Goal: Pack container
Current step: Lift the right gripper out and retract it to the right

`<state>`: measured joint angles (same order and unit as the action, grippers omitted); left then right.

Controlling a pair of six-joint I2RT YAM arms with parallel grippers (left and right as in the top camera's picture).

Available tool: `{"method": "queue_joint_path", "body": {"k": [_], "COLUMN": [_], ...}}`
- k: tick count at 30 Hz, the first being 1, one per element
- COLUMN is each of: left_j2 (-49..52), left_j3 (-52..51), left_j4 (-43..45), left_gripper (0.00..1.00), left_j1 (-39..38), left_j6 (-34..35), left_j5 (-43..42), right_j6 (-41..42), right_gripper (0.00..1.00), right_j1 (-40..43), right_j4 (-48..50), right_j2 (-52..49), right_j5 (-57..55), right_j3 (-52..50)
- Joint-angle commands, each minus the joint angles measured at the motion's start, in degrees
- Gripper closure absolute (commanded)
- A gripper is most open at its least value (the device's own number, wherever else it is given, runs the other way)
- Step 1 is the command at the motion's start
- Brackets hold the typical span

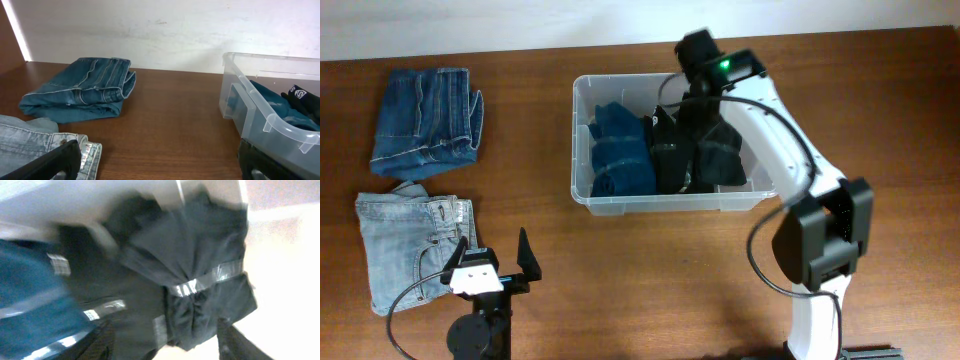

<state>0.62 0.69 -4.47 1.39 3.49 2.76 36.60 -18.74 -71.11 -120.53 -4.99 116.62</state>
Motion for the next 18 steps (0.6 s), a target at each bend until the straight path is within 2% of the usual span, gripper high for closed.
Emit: {"method": "queue_joint_path", "body": {"k": [1,2,8,14,18], "left_j2": [-0.3,-0.3,-0.3,-0.3,-0.3], "left_j3": [-0.2,-0.2,-0.2,-0.2,-0.2], "left_j4": [-0.1,-0.1,-0.1,-0.1,-0.1], "left_gripper": [0.01,0.01,0.01,0.01,0.01], "left_j1": [0.3,0.3,0.3,0.3,0.3], "left_j6": [-0.5,-0.5,-0.5,-0.5,-0.5], "left_j5": [-0.4,-0.4,-0.4,-0.4,-0.4], "right_j6": [-6.5,-7.4,-9.4,-16.2,-16.6], "right_gripper": [0.08,0.00,0.02,0.01,0.02], "right_j1": [0.0,0.1,2.3,4.8,9.7], "right_j4": [-7.1,-10.3,-26.3,-26.2,-26.2], "right_j2": [5.1,5.6,7.9,16.9,28.1], "right_j5": [-0.9,-2.4,-11.7,-9.9,-10.5], "right_j3": [10.6,13.7,27.5,24.2,11.1]}}
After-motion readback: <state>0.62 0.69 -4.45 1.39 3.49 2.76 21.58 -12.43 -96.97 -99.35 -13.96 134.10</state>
